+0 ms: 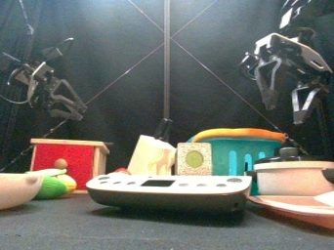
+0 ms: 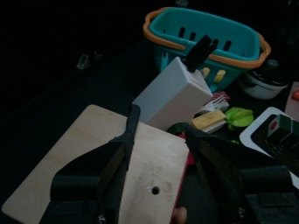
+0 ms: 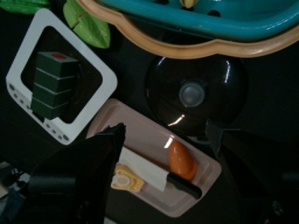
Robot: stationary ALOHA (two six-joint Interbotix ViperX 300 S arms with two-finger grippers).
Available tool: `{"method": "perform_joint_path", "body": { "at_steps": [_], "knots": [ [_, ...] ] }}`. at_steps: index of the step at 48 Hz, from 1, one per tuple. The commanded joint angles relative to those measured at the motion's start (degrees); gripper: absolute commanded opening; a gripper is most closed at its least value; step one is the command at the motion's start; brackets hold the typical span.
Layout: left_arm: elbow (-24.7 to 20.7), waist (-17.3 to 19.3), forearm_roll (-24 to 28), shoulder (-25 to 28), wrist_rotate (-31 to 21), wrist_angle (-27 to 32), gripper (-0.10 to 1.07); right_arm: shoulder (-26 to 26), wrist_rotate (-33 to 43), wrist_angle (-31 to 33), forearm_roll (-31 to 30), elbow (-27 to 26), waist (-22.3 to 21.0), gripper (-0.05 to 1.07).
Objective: Grab pot lid
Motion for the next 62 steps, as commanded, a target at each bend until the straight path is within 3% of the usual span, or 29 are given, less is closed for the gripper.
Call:
{"method": "perform_joint_path", "body": {
  "at_steps": [1,19,53,62],
  "knots": [
    [-0.8,-0.2,0.1,0.1,0.0,-0.4,0.87,-1.1,2.0,-2.4,-3.0,0.6,1.3,1.02],
    [-0.8,-0.1,0.1,0.1,0.0,-0.4,0.87,0.1,4.7,-4.9,-8.6,5.4,1.2,1.02],
    [-0.7,-0.1,0.1,0.1,0.0,-0.4,0.87,5.7,4.6,-5.9,-11.6,5.5,0.0,1.01],
    [-0.7,-0.1,0.1,0.1,0.0,-0.4,0.87,5.8,4.6,-5.9,-11.4,5.7,0.0,0.93]
  ]
}}
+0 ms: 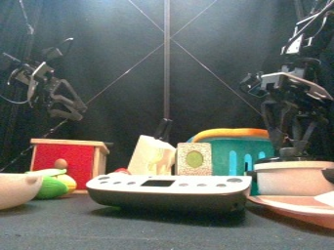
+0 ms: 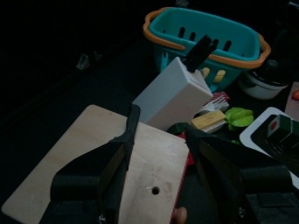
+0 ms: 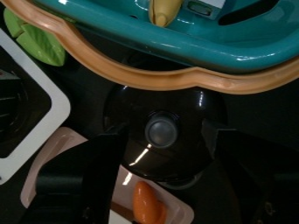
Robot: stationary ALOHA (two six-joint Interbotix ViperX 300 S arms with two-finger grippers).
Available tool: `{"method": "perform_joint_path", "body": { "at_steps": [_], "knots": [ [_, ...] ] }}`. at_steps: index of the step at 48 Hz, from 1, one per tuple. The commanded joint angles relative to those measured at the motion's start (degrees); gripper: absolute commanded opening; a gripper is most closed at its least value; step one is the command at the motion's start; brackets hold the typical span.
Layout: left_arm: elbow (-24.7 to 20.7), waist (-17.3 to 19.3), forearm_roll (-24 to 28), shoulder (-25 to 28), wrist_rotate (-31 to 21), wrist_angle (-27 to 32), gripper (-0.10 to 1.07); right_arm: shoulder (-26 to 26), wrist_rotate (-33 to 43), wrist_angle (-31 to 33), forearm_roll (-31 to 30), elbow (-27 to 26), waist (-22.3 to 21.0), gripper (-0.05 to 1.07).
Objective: Grab pot lid
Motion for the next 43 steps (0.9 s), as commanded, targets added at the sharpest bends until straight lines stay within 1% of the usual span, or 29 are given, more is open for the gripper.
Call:
{"method": "perform_joint_path", "body": {
  "at_steps": [1,4,12,43],
  "knots": [
    [-0.7,-0.1,0.0,0.1,0.0,-0.4,0.87,-0.4,-0.1,0.0,0.0,-0.4,-0.1,0.91],
    [-0.7,-0.1,0.0,0.1,0.0,-0.4,0.87,-0.3,-0.1,-0.1,0.2,-0.5,-0.2,0.85],
    [-0.7,-0.2,0.0,0.1,0.0,-0.4,0.87,0.1,0.0,-0.2,0.4,-0.5,-0.2,0.77],
    [-0.7,-0.1,0.0,0.1,0.0,-0.4,0.87,1.5,0.0,-0.4,0.4,-1.1,0.1,0.75]
  ]
}}
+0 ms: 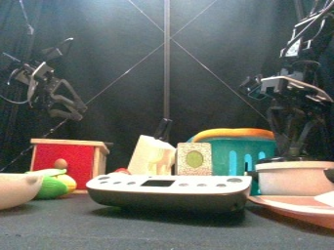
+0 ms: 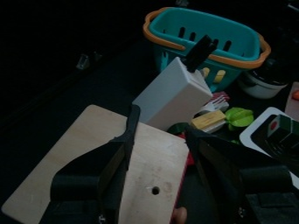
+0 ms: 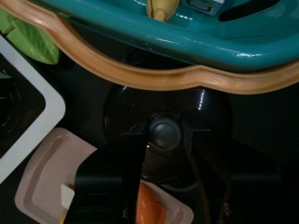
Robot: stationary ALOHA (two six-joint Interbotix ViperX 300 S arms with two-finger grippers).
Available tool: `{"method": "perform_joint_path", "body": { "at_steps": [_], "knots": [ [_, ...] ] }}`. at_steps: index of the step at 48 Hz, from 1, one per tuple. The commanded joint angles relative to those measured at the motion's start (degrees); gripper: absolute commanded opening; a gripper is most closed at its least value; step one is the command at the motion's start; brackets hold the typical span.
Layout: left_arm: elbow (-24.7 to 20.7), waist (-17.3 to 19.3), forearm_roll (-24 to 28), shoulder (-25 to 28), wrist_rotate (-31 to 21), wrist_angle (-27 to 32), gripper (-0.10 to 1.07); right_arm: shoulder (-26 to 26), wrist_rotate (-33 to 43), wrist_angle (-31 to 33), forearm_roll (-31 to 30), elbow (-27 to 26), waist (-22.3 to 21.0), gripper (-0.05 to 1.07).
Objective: Grab pot lid
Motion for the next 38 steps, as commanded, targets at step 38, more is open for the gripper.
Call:
{"method": "perform_joint_path", "body": {
  "at_steps": [38],
  "knots": [
    [-0.6,0.0,0.0,0.1,0.0,-0.5,0.87,-0.4,-0.2,-0.4,0.5,-3.2,0.3,0.56]
  ]
}}
